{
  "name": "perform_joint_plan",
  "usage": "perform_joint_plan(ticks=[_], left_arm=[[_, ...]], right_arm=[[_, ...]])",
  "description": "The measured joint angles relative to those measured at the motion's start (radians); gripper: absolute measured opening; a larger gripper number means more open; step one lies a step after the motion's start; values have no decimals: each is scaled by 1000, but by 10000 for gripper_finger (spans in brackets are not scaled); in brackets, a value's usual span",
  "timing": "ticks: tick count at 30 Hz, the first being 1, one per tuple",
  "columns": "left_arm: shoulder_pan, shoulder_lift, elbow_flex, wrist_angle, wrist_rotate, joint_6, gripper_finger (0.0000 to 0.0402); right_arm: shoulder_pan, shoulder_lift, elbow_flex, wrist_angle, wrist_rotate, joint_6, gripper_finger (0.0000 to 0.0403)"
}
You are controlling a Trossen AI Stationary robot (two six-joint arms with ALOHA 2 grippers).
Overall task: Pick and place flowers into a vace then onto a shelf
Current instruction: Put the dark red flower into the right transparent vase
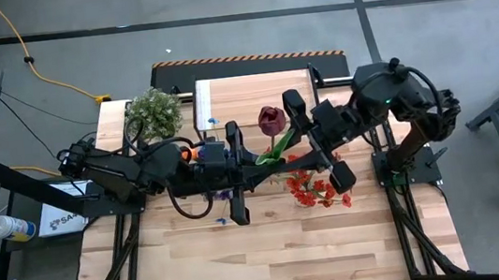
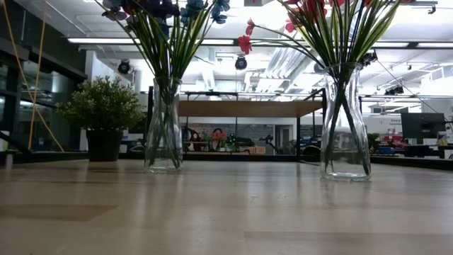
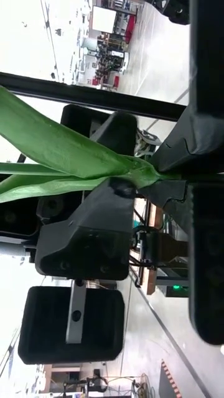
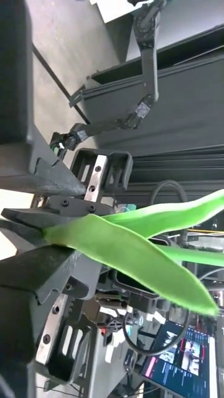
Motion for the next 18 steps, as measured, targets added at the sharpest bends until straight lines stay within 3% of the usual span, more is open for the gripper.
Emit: perform_joint_plan(ticks=[8,18], left_arm=[[0,0,-1,-7,-6,0,31],[0,0,-1,-23,-10,0,31]], right_arm=[[0,11,0,-1,-4,-12,92],[-6,10,0,-14,-3,-57,10]])
